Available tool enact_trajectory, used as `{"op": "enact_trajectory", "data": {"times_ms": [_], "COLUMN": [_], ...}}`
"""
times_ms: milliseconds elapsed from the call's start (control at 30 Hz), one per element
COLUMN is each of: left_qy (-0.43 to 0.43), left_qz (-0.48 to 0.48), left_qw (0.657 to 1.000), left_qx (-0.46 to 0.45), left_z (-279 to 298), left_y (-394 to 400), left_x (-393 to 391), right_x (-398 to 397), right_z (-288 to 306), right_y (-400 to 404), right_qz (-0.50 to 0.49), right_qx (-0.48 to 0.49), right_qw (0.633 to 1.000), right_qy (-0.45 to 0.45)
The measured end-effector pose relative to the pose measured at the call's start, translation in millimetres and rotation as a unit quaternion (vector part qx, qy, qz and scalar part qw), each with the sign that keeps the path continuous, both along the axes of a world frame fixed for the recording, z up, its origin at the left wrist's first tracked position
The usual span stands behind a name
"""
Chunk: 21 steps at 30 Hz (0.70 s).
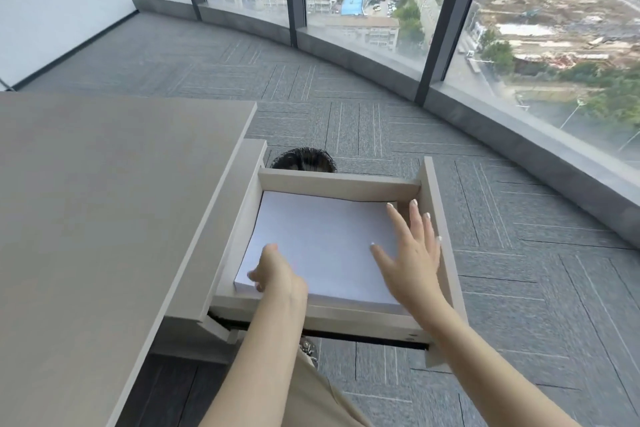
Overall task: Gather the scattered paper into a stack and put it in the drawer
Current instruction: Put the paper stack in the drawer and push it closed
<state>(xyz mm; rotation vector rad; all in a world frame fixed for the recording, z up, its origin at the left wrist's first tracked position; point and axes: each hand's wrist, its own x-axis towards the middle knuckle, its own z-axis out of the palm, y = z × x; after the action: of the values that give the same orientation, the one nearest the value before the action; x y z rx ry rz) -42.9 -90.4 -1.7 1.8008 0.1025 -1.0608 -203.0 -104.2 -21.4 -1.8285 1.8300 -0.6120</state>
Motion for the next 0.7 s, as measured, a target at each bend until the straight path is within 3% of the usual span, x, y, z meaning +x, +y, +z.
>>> {"op": "enact_trajectory", "data": {"times_ms": [67, 167, 233, 300, 433, 700], "left_qy": [-0.100, -0.363, -0.522, -0.581, -0.564, -0.573], "left_qz": [-0.118, -0.272, -0.333, -0.360, -0.366, -0.395], "left_qw": [0.985, 0.880, 0.784, 0.727, 0.727, 0.710], "left_qx": [-0.080, -0.139, -0.038, 0.069, 0.139, 0.111], "left_z": [22, 54, 60, 58, 66, 67], "left_y": [17, 57, 85, 115, 153, 158], "left_x": [-13, -9, 13, 38, 69, 92], "right_x": [-18, -39, -47, -50, -47, -22], "right_z": [7, 17, 15, 8, 2, 2], "right_y": [35, 74, 90, 98, 100, 104], "right_qz": [0.013, 0.012, 0.015, 0.006, -0.002, 0.043], "right_qx": [-0.005, 0.079, 0.124, 0.148, 0.130, 0.098], "right_qw": [0.996, 0.980, 0.971, 0.973, 0.982, 0.992], "right_qy": [0.088, 0.184, 0.202, 0.174, 0.140, 0.072]}}
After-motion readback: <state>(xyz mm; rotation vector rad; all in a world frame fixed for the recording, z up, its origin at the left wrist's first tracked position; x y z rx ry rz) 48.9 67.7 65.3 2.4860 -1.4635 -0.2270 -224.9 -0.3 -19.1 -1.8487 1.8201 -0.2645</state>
